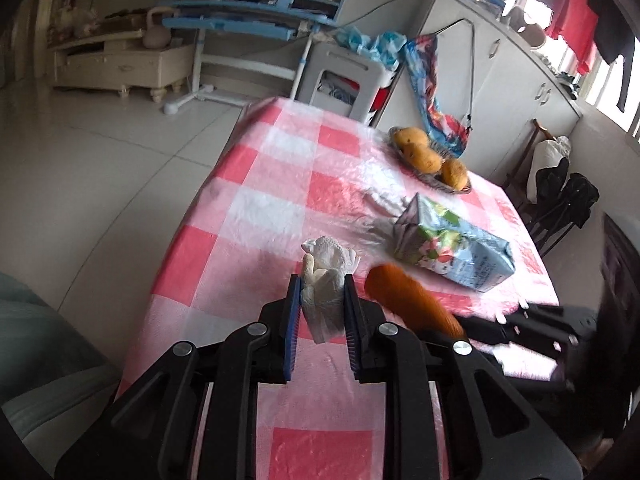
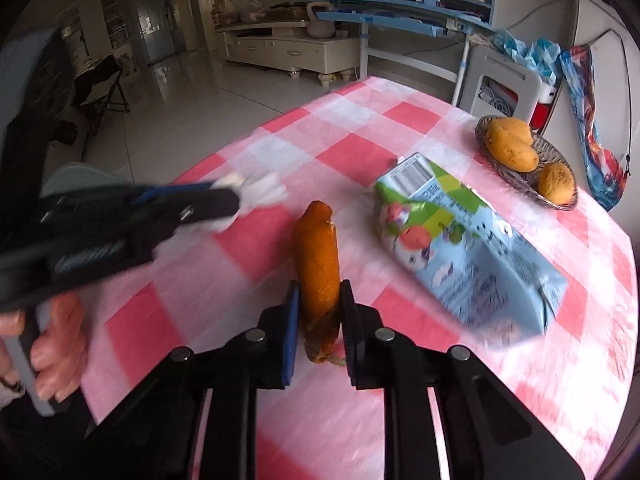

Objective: Collect trash
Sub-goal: 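Grasp the white tissue with the left gripper while the right gripper grasps the long orange peel, then carry the tissue and peel over the basin and open both grippers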

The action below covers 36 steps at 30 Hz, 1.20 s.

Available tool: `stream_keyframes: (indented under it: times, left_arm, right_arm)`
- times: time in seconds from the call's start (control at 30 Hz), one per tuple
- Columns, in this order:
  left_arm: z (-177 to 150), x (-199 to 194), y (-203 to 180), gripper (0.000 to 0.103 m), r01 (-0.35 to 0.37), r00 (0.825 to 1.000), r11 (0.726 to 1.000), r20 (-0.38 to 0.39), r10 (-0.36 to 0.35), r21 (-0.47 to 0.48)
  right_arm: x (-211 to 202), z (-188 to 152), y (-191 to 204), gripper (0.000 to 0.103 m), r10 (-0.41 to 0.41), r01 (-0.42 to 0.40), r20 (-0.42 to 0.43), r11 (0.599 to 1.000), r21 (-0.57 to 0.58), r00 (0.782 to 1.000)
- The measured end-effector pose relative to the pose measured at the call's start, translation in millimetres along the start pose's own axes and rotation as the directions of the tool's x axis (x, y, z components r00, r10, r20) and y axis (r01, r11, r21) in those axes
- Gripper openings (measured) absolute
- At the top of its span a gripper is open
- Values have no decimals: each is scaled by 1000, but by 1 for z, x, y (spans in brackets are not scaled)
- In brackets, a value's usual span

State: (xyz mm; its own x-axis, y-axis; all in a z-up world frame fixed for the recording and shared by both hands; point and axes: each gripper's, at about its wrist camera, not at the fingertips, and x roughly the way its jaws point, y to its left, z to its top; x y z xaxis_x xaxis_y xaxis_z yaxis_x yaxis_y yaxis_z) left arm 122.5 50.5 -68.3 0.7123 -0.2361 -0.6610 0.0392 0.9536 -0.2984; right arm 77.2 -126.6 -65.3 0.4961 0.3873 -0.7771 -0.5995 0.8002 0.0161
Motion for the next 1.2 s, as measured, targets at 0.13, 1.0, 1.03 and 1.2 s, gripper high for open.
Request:
stream_keyframes:
  times: [0.13, 1.0, 1.03, 1.2]
  left_arm:
    - [-6, -19, -14, 19, 16, 999, 999, 29, -18, 47]
    - [-117, -145, -28, 19, 3, 1000, 989, -3, -3, 145]
    - [-121, -146, -28, 19, 3, 1000, 989, -7, -2, 147]
    - [-144, -151, -26, 19, 6, 998, 990, -55, 1, 141]
  right_arm:
    - [-27, -19, 16, 19, 10, -10, 17, 1000, 0, 1000]
    - [-87, -149, 147, 19, 173, -175, -50, 984, -43, 984]
    - [-86, -152, 147, 19, 173, -176, -57, 984, -42, 983]
    - [-74, -163, 147, 23, 181, -183, -92, 983, -8, 979]
